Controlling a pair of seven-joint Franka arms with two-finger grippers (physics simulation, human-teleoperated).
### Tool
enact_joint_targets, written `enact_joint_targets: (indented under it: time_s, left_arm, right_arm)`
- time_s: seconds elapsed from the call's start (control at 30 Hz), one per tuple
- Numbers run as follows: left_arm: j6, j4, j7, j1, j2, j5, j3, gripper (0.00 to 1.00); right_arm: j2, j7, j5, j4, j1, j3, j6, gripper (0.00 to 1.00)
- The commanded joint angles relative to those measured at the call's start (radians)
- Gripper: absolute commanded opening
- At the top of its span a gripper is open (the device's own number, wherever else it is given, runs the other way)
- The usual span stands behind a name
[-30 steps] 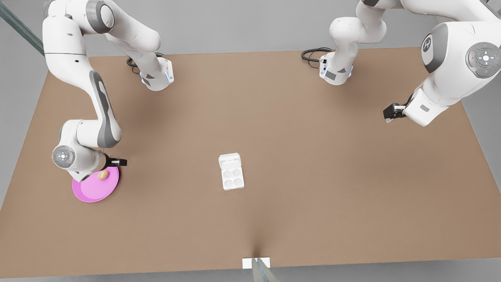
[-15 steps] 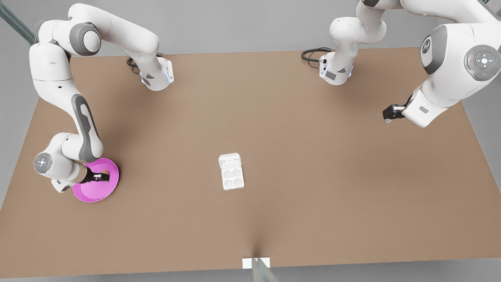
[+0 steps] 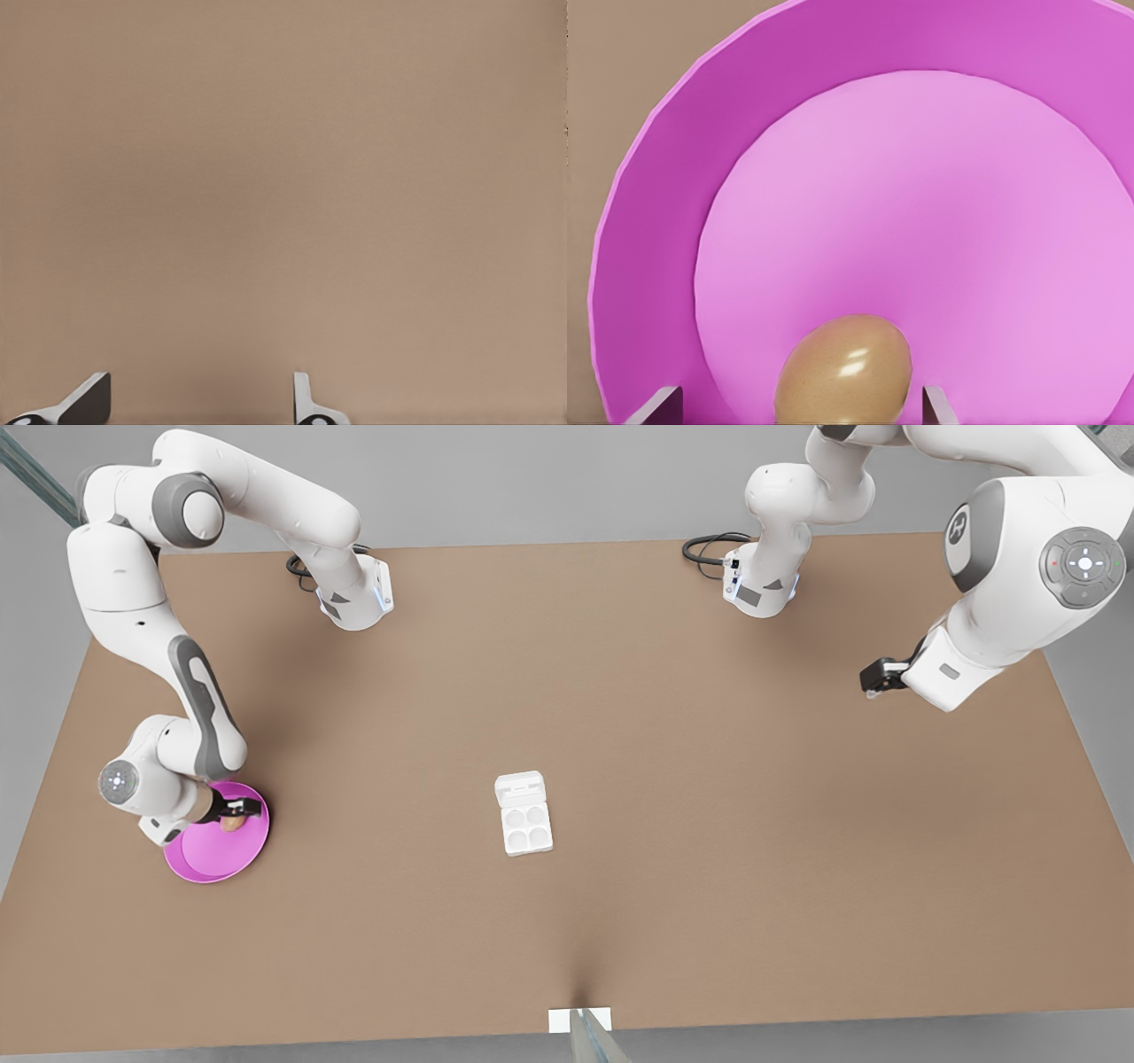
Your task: Pack egg into the box and close the box lid
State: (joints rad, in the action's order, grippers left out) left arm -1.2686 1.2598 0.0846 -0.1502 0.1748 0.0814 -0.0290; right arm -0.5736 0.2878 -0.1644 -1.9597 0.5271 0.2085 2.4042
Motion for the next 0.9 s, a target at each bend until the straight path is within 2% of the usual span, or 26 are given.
enact_joint_targets:
  time_s: [0.0, 0.47, 0.8, 0.83, 0.87]
  left_arm:
    - [0.008, 0.000, 0.001, 0.001, -0.002, 0.001, 0.000, 1.00]
    - [0.005, 0.000, 0.003, -0.014, -0.002, 0.003, 0.000, 1.00]
    - [0.009, 0.000, 0.004, -0.022, -0.002, 0.003, 0.000, 1.00]
    - [0.008, 0.000, 0.004, -0.022, -0.002, 0.003, 0.000, 1.00]
    - [0.008, 0.000, 0.004, -0.022, -0.002, 0.003, 0.000, 1.00]
  right_arm:
    - [0.005, 0.074, 0.003, -0.007, 0.001, 0.000, 0.021, 1.00]
    - [-0.063, 0.063, -0.001, 0.088, -0.013, -0.001, 0.024, 1.00]
    - [-0.055, 0.074, -0.001, 0.055, 0.025, 0.000, 0.016, 1.00]
    - [-0.055, 0.070, -0.001, 0.055, 0.024, 0.002, 0.016, 0.97]
    - [-0.055, 0.068, -0.001, 0.055, 0.024, 0.003, 0.013, 0.80]
